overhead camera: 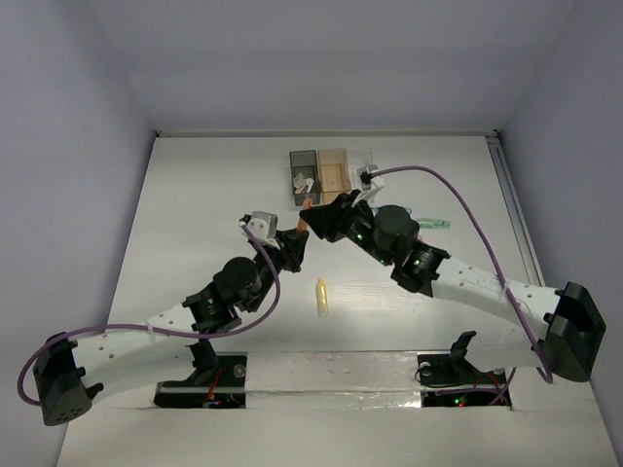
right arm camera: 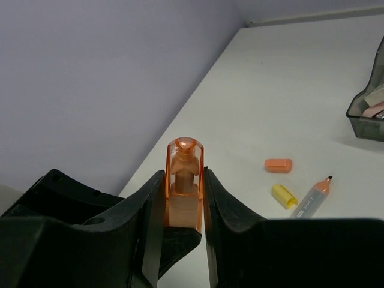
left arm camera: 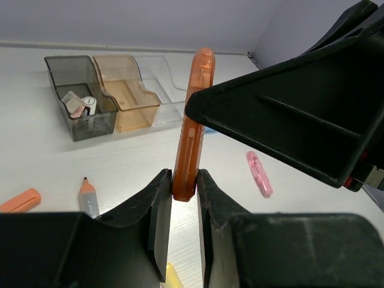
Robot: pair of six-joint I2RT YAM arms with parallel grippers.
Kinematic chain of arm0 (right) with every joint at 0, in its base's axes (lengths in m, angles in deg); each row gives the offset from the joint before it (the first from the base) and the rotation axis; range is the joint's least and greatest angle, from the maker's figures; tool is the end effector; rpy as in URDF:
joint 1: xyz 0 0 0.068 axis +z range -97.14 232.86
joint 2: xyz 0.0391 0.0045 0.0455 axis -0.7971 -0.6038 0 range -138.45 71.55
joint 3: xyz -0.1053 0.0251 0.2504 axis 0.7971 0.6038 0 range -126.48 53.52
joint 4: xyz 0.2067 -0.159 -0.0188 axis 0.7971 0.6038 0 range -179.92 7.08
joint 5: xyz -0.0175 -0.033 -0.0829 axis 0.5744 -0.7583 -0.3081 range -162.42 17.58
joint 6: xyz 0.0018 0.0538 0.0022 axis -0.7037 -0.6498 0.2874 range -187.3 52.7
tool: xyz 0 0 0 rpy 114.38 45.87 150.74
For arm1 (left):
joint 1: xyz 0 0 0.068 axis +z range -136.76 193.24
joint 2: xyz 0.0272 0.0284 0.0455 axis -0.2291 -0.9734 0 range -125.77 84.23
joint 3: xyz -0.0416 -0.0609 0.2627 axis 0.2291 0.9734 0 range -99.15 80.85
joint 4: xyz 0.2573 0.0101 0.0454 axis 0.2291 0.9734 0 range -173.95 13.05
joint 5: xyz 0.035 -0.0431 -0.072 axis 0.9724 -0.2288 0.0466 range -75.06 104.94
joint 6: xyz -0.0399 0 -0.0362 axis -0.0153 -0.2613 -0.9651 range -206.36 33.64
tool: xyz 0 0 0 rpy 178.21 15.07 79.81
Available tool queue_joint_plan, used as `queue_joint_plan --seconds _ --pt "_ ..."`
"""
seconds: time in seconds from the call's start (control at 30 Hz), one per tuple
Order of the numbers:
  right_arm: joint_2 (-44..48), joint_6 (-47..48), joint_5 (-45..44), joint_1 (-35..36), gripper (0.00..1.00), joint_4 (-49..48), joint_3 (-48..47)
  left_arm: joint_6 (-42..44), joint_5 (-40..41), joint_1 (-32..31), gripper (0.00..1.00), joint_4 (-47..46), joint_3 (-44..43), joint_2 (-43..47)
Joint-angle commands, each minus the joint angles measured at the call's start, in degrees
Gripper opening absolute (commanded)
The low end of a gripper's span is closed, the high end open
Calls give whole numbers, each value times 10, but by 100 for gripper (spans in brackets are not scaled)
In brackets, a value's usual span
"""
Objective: Sort the stationery into containers
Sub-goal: Close the pen cap on the pen.
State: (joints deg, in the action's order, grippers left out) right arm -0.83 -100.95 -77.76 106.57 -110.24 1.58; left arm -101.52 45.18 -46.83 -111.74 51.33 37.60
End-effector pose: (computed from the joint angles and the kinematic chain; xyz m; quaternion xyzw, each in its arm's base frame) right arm 0.1803 0.2399 0.3356 -0.0908 0.7020 0.4635 0.5331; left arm 0.1119 -0.1587 0.3101 0.0498 0.6462 -0.3218 0.6903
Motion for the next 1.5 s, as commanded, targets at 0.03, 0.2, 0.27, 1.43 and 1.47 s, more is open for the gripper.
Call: queue_joint_plan --seconds 0.03,0.2,0.27,1.43,1.47 --pt "-20 -10 32 54 0 141 60 36 64 14 0 -162 -84 15" --pt "-45 -39 35 77 0 124 85 48 47 14 0 -172 -107 1" --pt "-59 -50 27 86 0 121 93 52 46 14 0 -173 -117 -5" --pt "-137 -83 78 -83 0 5 -31 -33 -11 14 56 -95 -51 62" --pt "-141 -79 77 -89 0 4 -38 -34 -8 14 58 -90 -49 68"
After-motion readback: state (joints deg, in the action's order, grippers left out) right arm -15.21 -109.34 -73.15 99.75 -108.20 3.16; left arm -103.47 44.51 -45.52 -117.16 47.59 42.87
